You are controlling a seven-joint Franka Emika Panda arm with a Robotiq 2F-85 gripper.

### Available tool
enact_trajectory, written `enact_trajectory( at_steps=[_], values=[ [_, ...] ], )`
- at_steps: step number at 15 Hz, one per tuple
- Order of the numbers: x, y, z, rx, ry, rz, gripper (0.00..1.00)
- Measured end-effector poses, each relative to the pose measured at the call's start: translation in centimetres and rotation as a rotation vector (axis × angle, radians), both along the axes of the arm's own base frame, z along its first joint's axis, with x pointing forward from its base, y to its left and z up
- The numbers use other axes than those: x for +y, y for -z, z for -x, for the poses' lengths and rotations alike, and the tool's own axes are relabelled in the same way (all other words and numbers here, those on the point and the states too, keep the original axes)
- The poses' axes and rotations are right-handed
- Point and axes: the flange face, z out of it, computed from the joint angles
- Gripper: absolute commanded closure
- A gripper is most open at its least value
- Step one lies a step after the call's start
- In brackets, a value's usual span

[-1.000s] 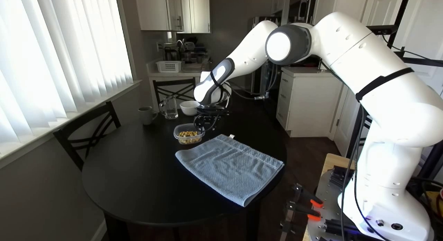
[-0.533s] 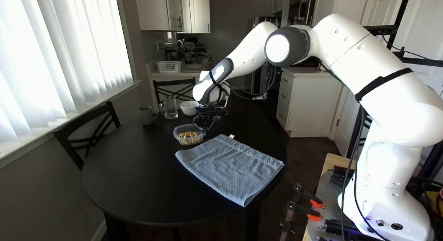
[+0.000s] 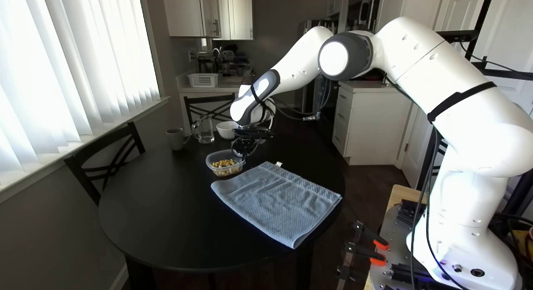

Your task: Put the objects in the container on the towel

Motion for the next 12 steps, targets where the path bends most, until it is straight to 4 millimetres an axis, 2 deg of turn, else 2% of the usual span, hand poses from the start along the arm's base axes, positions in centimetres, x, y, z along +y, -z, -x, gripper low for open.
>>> enact_trajectory(
  at_steps=[6,12],
  values=[
    [0.6,-2.7,-0.1,-0.016,-0.065,0.062,0.93],
    [3.3,-6.3,2.3,0.027,-0.212,0.226,0.94]
  ],
)
